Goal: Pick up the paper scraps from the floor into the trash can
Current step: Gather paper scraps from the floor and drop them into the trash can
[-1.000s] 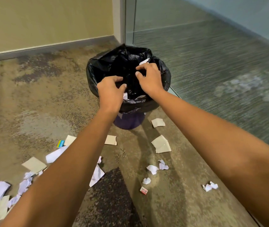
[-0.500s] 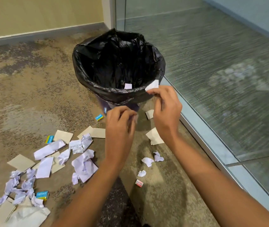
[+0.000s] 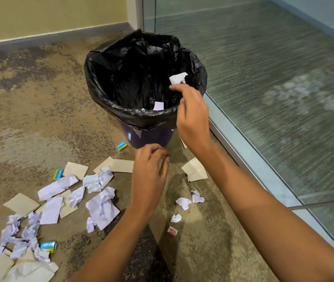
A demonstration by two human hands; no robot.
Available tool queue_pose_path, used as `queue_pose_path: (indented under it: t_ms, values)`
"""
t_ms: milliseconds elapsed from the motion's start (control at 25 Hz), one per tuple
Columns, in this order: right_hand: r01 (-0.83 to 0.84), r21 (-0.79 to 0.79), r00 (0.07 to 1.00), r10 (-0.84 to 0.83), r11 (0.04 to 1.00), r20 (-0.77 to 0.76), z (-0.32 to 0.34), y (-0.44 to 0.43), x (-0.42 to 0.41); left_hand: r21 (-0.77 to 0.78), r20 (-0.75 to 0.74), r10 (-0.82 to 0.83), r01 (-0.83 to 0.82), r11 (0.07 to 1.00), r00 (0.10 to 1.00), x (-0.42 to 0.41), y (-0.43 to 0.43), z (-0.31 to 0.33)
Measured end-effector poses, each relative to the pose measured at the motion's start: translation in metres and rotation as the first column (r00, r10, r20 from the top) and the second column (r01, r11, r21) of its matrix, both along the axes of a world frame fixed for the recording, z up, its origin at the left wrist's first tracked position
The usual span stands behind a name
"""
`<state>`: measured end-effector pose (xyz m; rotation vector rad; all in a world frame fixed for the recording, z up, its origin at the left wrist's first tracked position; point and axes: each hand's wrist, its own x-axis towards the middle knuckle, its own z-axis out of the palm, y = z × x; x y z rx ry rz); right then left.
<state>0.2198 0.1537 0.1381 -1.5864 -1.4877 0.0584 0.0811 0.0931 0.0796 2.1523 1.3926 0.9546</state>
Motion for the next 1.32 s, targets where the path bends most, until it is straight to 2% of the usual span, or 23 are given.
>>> queue_pose_path:
  t_ms: [80,200,280,400,520,600,680,760,840,1000,1040,1080,1200,1320]
  values:
    - [-0.012,-0.008,1.0,0.012,1.0,0.007,-0.003,-0.001,0.002,-0.017,-0.01,-0.014,0.014,1.0,1.0,-0.002,-0.001,-0.01]
    - [-0.053,-0.035,0.989,0.057,0.998,0.134,-0.009,0.005,0.006,-0.049,-0.028,-0.03,0.029,0.998,0.999,-0.002,-0.006,-0.021]
    - [-0.02,-0.03,0.995,0.022,0.999,0.098,-0.006,0.006,0.007,-0.069,-0.025,-0.028,0.026,0.997,0.999,0.0,-0.008,-0.027]
    - [0.064,0.084,0.997,-0.068,0.994,0.045,-0.006,-0.011,0.007,-0.093,-0.038,-0.032,0.028,0.995,0.999,0.004,-0.01,-0.036]
    - [0.155,0.115,0.987,-0.158,0.981,0.014,-0.032,-0.051,0.011,-0.125,-0.087,-0.061,0.05,0.991,0.994,0.004,-0.021,-0.054]
    - [0.24,0.008,0.971,-0.24,0.971,-0.012,-0.063,-0.089,0.015,-0.263,-0.153,-0.116,0.072,0.962,0.981,0.006,-0.043,-0.071]
    - [0.322,-0.149,0.944,-0.33,0.935,-0.029,-0.099,-0.133,0.02,-0.479,-0.282,-0.198,0.041,0.877,0.939,0.009,-0.072,-0.088]
    - [0.381,-0.269,0.918,-0.398,0.885,-0.007,-0.135,-0.177,0.027,-0.544,-0.501,-0.295,-0.032,0.838,0.814,0.011,-0.1,-0.105]
    - [0.451,-0.391,0.882,-0.467,0.802,0.06,-0.165,-0.213,0.038,-0.535,-0.588,-0.329,-0.05,0.843,0.739,0.012,-0.123,-0.122]
    - [0.585,-0.668,0.72,-0.673,0.46,0.167,-0.204,-0.259,0.074,-0.528,-0.588,-0.342,-0.028,0.849,0.733,0.013,-0.133,-0.14]
    - [0.58,-0.708,0.694,-0.699,0.402,0.171,-0.207,-0.265,0.084,-0.521,-0.584,-0.335,-0.025,0.853,0.739,0.013,-0.13,-0.141]
    - [0.562,-0.733,0.682,-0.716,0.383,0.149,-0.21,-0.27,0.093,-0.516,-0.577,-0.324,-0.028,0.856,0.749,0.013,-0.128,-0.139]
    - [0.456,-0.759,0.714,-0.701,0.466,-0.001,-0.212,-0.274,0.095,-0.578,-0.478,-0.3,-0.038,0.815,0.826,0.019,-0.116,-0.127]
    - [0.417,-0.723,0.818,-0.574,0.551,0.034,-0.22,-0.281,0.065,-0.585,-0.42,-0.249,-0.05,0.809,0.873,0.023,-0.112,-0.129]
